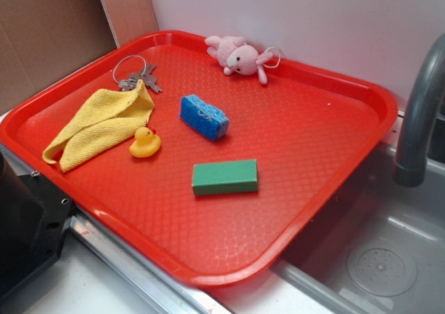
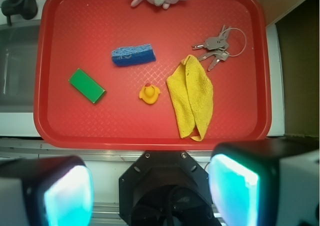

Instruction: Grab the yellow cloth.

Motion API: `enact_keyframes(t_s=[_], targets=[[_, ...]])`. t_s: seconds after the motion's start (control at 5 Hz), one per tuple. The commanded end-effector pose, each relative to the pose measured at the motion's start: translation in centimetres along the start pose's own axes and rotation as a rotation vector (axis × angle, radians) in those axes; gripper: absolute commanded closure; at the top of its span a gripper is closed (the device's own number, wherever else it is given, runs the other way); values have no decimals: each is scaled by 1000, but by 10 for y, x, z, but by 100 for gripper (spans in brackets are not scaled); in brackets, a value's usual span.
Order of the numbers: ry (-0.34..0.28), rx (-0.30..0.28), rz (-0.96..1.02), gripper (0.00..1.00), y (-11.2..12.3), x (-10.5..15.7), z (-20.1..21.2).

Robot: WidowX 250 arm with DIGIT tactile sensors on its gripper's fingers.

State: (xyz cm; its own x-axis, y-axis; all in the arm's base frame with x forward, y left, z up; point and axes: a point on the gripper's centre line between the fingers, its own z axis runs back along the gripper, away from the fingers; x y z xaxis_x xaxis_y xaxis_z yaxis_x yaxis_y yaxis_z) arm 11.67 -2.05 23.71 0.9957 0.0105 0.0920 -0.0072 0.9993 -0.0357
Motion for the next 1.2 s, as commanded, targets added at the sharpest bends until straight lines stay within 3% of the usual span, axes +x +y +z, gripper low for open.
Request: enact_keyframes(t_s=[0.0,0.4,0.8,1.0], targets=[[0,0,0,0,0,0,0],[-82,-41,237,0,13,14,-31],[-109,26,399,0,52,34,-88],[-163,83,443,0,73,40,-126]])
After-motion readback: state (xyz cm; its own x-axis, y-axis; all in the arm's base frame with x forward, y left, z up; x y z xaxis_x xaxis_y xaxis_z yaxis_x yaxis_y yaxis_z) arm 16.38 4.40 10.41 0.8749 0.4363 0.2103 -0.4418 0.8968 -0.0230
